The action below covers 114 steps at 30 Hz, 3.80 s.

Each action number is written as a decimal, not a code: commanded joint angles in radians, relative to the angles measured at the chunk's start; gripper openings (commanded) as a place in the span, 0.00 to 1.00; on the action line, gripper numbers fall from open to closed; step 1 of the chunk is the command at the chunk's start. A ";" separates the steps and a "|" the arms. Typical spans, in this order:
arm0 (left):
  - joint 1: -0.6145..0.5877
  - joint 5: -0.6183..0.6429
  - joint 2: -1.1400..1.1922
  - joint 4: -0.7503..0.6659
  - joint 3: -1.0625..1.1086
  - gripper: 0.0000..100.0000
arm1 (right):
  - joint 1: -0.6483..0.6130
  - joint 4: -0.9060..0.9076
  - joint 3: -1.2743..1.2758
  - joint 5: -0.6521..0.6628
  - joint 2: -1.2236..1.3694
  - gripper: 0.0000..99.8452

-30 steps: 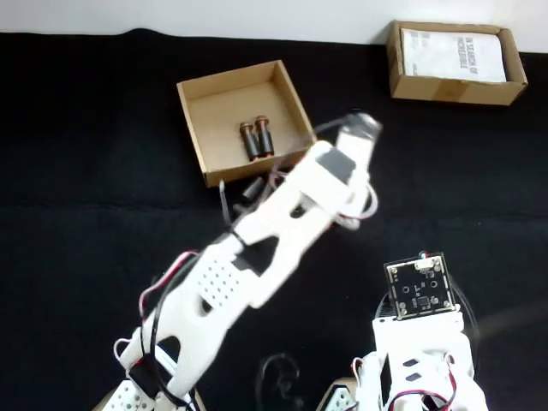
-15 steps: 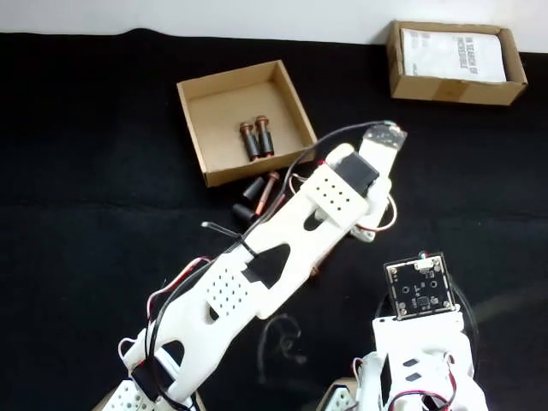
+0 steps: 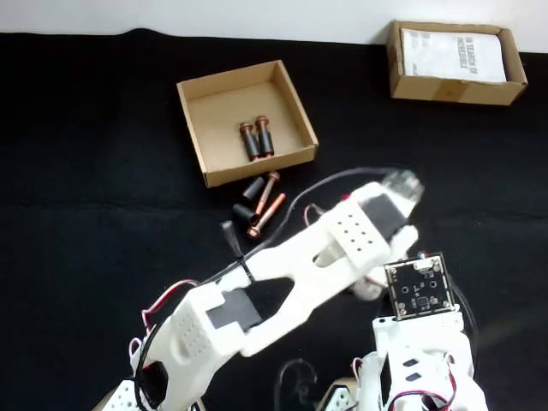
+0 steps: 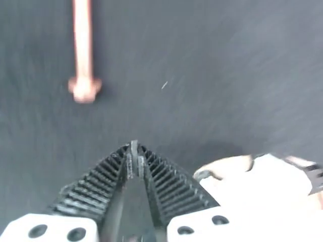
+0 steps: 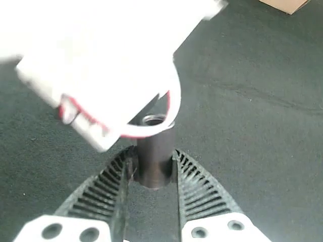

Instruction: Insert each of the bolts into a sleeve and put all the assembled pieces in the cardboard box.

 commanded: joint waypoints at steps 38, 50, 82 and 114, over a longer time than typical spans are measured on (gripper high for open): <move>-0.091 0.014 0.137 -0.459 0.179 0.01 | 0.012 -0.016 0.001 0.008 0.001 0.01; -0.315 -0.083 0.148 -0.471 0.102 0.01 | 0.012 -0.016 0.001 0.008 0.001 0.01; -0.475 0.792 0.128 -0.252 -0.151 0.01 | 0.010 -0.031 0.018 0.008 0.002 0.01; -0.423 0.790 0.130 -0.252 -0.004 0.25 | 0.012 -0.027 0.012 0.008 0.002 0.01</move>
